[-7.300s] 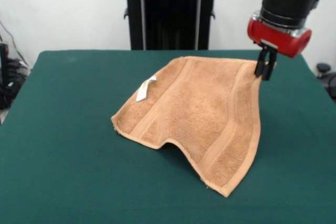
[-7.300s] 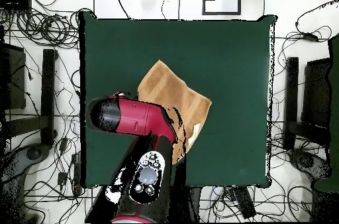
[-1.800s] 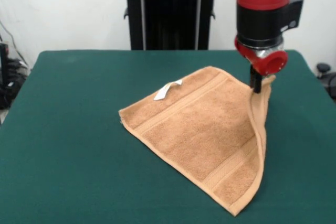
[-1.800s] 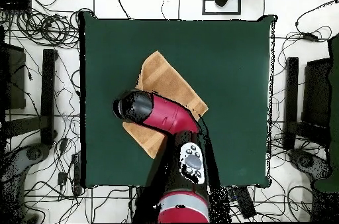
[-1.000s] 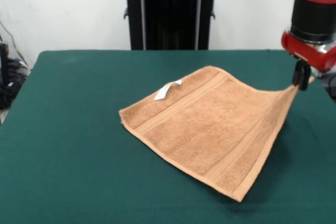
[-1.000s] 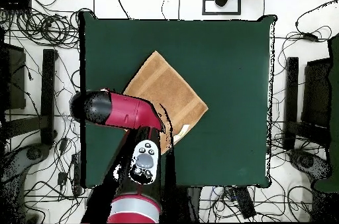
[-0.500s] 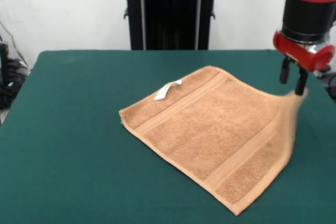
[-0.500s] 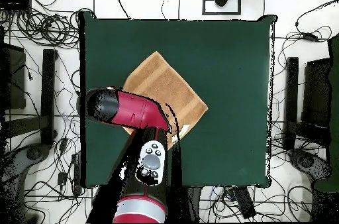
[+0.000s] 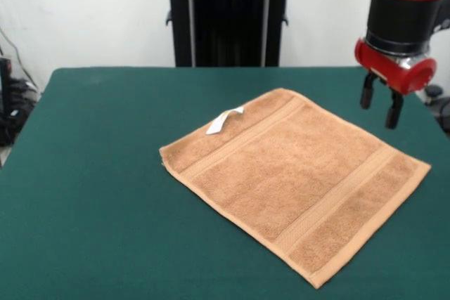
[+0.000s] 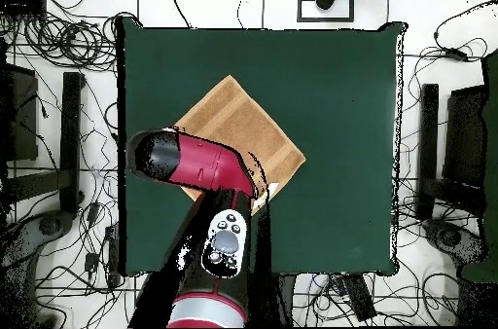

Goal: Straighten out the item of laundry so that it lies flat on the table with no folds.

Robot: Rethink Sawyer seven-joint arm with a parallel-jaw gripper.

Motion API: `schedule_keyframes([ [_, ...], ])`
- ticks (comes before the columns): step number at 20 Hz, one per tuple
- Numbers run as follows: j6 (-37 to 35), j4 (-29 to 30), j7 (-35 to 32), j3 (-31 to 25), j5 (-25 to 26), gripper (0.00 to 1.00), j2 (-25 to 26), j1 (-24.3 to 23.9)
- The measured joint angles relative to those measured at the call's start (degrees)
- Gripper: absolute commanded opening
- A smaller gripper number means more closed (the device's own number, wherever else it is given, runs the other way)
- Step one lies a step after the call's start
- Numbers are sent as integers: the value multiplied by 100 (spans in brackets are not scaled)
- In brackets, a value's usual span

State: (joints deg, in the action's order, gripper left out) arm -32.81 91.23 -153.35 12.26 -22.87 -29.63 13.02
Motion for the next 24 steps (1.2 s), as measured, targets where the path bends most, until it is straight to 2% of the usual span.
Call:
schedule_keyframes([
  [13,0,17,0,119,7,100,-14,8],
  [24,1,151,0,182,30,100,-80,-213],
])
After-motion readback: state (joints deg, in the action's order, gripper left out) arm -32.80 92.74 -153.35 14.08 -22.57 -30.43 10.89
